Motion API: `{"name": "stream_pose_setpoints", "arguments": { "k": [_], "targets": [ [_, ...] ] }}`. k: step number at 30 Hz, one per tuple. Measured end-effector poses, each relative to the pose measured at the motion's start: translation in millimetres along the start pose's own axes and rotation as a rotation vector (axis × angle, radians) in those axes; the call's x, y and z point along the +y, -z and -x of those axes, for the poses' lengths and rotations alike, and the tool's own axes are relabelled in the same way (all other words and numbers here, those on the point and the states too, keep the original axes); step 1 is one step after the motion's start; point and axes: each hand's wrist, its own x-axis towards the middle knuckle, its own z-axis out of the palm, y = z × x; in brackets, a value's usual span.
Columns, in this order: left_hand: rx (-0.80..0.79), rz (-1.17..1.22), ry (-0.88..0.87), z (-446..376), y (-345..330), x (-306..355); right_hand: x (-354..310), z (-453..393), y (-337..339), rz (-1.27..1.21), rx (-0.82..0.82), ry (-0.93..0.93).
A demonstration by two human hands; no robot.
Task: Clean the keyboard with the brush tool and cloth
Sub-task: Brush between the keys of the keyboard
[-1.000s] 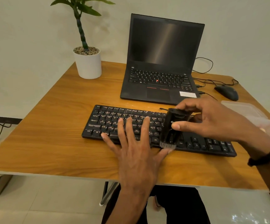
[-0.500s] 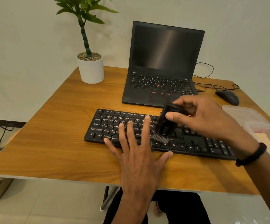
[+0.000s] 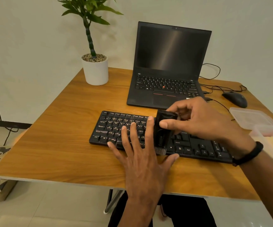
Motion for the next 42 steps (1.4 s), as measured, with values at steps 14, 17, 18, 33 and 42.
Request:
{"name": "stream_pose_setpoints", "arguments": {
  "k": [14, 17, 18, 33, 42],
  "targets": [
    [0.003, 0.009, 0.012, -1, -1, 0, 2, 4, 0, -0.02, 0.038, 0.076],
    [-0.01, 0.003, 0.016, -1, 0, 0, 2, 3, 1, -0.1, 0.056, 0.047],
    [-0.01, 0.001, 0.017, -1, 0, 0, 5, -1, -1, -0.034, 0.095, 0.043],
    [-0.034, 0.07, 0.191, -31, 57, -52, 12, -6, -1, 0.321, 0.618, -0.027],
    [-0.107, 0.237, 0.154, -44, 70, -98, 3, -18, -26, 0.509, 0.725, -0.194]
  ]
}}
